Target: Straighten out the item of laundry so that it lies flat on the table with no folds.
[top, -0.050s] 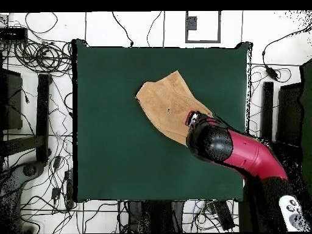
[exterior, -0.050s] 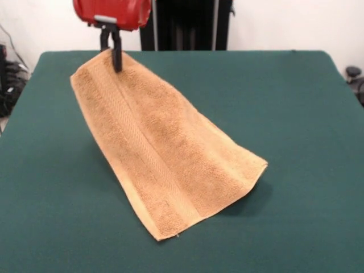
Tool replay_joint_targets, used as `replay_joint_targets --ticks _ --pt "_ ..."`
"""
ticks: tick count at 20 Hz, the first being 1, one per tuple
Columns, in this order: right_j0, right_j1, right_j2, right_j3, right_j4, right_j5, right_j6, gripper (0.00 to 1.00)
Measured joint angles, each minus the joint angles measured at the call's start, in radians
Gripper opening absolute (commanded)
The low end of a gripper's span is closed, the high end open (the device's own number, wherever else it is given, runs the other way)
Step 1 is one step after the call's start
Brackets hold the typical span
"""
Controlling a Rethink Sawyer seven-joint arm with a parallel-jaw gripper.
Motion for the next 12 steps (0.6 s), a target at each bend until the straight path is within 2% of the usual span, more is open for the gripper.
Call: replay_joint_targets --ticks 12 --pt "-0.062 0.031 0.080 0.000 -0.103 -0.039 0.000 0.00"
